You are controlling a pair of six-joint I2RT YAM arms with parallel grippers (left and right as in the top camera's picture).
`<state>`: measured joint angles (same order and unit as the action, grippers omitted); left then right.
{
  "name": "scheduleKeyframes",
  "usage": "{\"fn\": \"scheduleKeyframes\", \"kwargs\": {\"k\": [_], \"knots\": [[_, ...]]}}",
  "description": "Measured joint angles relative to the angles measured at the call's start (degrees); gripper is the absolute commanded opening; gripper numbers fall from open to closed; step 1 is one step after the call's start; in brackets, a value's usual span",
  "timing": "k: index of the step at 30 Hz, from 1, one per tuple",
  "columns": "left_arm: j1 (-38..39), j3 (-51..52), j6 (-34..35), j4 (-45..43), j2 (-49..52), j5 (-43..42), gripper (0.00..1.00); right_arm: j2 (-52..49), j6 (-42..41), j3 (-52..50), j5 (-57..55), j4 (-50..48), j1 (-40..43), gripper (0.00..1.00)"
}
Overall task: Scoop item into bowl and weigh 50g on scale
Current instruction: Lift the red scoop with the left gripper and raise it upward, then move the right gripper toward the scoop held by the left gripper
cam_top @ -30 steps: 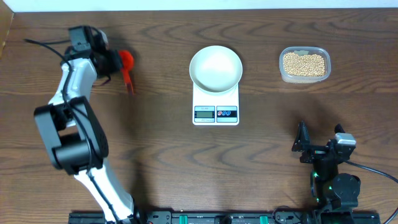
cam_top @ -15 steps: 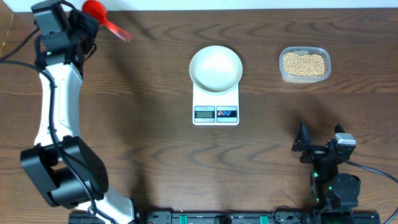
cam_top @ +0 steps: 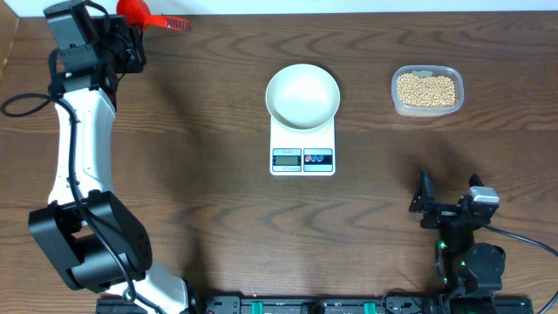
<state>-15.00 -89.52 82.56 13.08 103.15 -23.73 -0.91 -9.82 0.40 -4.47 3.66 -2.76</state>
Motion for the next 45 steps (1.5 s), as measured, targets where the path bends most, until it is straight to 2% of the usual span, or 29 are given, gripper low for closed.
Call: {"fn": "scheduleKeyframes", "kwargs": {"k": [11, 16, 22, 34, 41, 45], "knots": [[0.0, 0.0, 1.7, 0.0, 0.0, -0.4, 0.07, -0.1, -2.8, 0.0, -0.3, -11.3, 0.0, 0.99], [0.0, 0.0, 1.7, 0.0, 0.0, -0.4, 0.07, -0.5, -5.4, 0.8, -0.3, -11.9, 0.3, 0.99], [0.0, 0.0, 1.7, 0.0, 0.0, -0.4, 0.07, -7.0, -6.0, 8.4, 1.0, -11.8, 2.6, 0.99], [0.0, 0.0, 1.7, 0.0, 0.0, -0.4, 0.07, -38.9, 1.6, 35.7, 13.0, -11.2, 11.6, 0.99], [0.2, 0.0, 1.7, 0.0, 0.0, -0.4, 0.07, -60.7, 3.9, 55.9, 29.5, -11.3, 20.3, 0.99], [1.5, 0.0, 2.2, 0.0, 0.0, -0.4, 0.07, -74.5, 3.7, 68.6, 40.7, -11.2, 22.1, 0.99]]}}
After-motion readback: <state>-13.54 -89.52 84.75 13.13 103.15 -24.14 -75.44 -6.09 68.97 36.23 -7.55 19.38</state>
